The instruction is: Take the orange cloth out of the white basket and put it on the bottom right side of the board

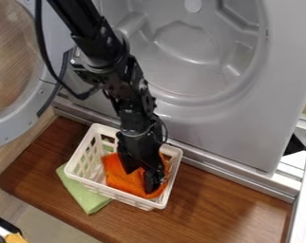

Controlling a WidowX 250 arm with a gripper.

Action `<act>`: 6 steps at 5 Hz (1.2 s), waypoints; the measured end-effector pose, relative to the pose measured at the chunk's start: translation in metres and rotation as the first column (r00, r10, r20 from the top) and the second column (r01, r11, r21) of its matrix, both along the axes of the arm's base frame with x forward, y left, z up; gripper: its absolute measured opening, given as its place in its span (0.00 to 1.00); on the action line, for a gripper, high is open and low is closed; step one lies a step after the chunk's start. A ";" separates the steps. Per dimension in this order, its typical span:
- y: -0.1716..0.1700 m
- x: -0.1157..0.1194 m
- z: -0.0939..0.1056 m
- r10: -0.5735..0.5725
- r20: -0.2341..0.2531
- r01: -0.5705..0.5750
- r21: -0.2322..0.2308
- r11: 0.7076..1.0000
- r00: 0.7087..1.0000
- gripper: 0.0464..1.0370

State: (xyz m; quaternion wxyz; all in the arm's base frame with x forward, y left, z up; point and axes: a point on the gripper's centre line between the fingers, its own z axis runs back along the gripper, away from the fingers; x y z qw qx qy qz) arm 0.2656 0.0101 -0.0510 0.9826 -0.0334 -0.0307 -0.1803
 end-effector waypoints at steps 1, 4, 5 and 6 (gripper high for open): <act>-0.002 -0.003 -0.002 -0.006 -0.001 0.006 0.031 1.000 1.000 0.62; -0.002 0.000 0.033 -0.020 0.060 0.015 0.095 0.995 0.998 0.02; 0.001 0.002 0.056 -0.005 0.094 -0.006 0.117 0.993 0.996 0.01; 0.003 -0.001 0.074 0.016 0.111 -0.030 0.126 0.992 0.994 0.01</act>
